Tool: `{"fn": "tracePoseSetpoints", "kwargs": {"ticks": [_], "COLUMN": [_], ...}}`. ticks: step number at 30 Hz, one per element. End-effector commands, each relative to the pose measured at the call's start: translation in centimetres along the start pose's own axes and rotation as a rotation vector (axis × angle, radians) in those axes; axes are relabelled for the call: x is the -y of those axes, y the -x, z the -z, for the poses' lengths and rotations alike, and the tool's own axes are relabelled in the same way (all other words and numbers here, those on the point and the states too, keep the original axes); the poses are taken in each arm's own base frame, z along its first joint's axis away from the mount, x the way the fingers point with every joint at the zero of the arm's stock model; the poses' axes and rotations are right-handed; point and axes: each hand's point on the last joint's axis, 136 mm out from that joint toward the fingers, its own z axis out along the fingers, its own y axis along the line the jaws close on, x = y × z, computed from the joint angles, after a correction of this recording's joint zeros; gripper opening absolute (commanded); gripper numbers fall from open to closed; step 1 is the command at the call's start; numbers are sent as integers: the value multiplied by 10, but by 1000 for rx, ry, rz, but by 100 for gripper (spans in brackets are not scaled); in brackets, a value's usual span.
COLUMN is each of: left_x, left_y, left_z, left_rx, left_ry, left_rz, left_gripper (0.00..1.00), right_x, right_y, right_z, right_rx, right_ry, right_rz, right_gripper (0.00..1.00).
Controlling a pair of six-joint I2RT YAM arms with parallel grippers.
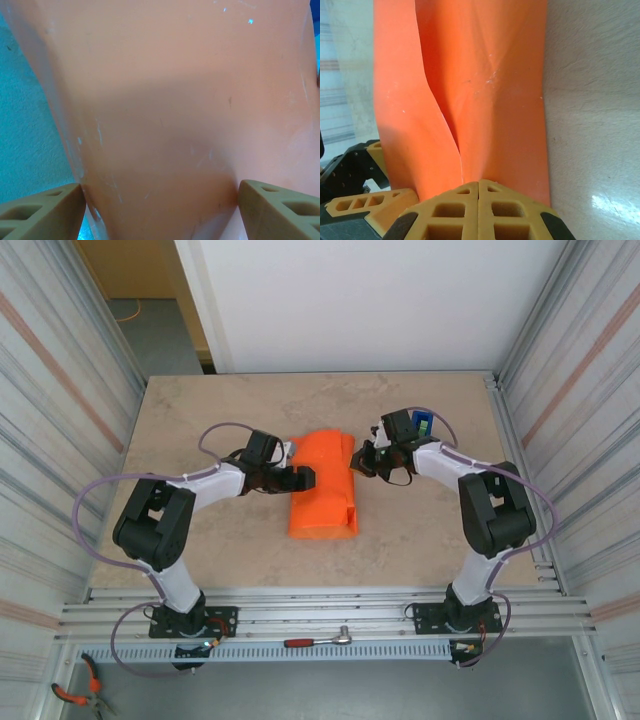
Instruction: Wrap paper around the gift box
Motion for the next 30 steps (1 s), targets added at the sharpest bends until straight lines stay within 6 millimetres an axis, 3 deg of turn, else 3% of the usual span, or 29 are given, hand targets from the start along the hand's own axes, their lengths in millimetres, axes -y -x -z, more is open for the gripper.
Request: {"fn": "tracePoseSetpoints", "kwargs": {"ticks": [1, 15, 30], "left_x": [-23, -5, -9], "left_y": [-25, -13, -21], "left_z": [-9, -1, -5], "left_rx": [-80, -102, -115], "left_ry": [94, 53, 70], "left_rz": [9, -22, -19], "left_gripper": [79, 80, 79], "right_x": [-8, -5, -18], "right_y": [1, -11, -8], "right_z": [-8, -26, -6], "right_rx": [-18, -54, -16], "right_ry": [15, 2, 35], "right_rz": [24, 20, 27], "right_gripper": [0, 0, 0]}}
